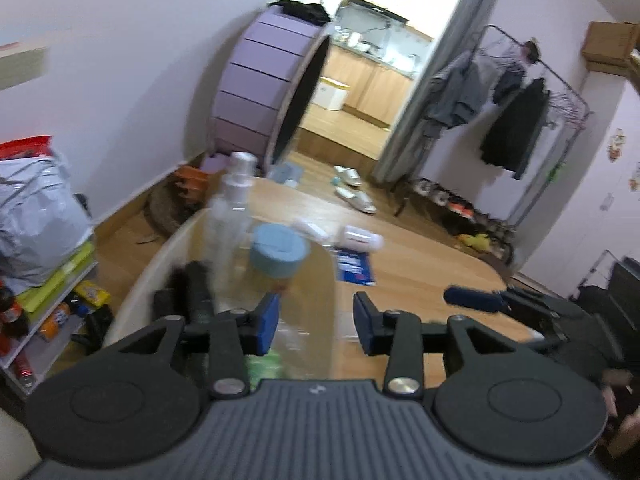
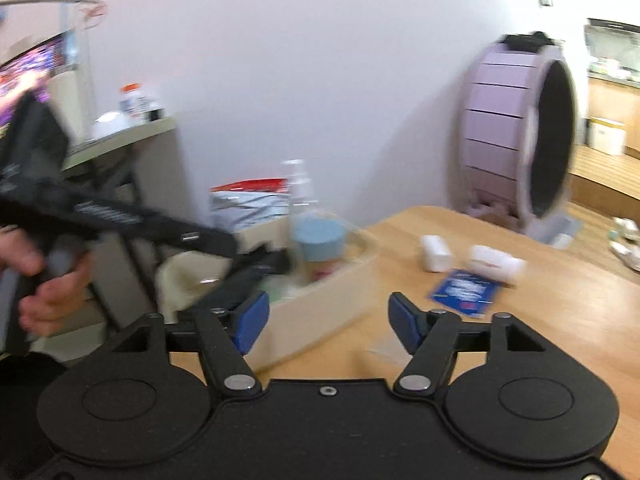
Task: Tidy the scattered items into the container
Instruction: 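Reach the right tool to the clear plastic square and grasp it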
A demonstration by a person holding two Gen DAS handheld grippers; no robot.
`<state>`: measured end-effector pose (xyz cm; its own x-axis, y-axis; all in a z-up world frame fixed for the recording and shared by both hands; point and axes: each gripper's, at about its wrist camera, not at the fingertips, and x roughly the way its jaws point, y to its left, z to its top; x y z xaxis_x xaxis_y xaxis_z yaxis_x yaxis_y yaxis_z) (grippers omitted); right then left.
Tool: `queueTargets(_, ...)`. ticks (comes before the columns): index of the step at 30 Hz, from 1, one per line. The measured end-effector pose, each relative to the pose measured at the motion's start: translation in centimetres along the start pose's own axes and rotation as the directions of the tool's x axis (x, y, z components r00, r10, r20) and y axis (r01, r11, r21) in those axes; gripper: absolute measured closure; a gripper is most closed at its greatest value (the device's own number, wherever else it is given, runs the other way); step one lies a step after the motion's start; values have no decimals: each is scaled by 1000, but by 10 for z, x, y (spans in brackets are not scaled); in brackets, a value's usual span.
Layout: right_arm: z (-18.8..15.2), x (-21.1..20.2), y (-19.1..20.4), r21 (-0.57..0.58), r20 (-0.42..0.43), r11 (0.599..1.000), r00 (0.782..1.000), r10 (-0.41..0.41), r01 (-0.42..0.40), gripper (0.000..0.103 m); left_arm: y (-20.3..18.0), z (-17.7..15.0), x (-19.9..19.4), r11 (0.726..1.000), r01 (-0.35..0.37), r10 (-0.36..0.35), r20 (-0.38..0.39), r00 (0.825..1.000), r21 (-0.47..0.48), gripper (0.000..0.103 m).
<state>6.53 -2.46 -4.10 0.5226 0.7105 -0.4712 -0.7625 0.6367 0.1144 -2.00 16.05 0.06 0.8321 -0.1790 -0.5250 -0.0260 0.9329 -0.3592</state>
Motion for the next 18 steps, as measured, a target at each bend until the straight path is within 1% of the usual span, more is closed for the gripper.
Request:
queueTargets(2,1,-3,-14,5,0,999,999,-48,48,22,-12,2,5,1000,24,-24,8,1000,9,55)
queueTargets(4,-1,-5,-26,14,2,997,997,-76,76,16,-23,6,11,999,47,-47,17,999,22,51)
queueTargets(6,-2,-7,-38,24,2,995,995,-100,100,15,-31,10,16,997,73,-75,32,997,33,50)
queueTargets(8,-5,-1,-40,15,-9,996,996,-90,90,11,-37,12,20,994,99,-100,40,994,44,46)
queueTargets(10,-7,5,-41,3,-23,997,997,-75,75,10,-41,12,24,992,117,-119,38,992,54,43)
queueTargets(15,-13,22,-42,-26,-58,999,998,-37,36,10,-38,-1,29,994,73,-75,19,997,77,40)
queueTargets(18,-17,31,-43,-43,-79,999,997,-15,12,10,-33,-6,29,995,70,-71,12,997,70,39)
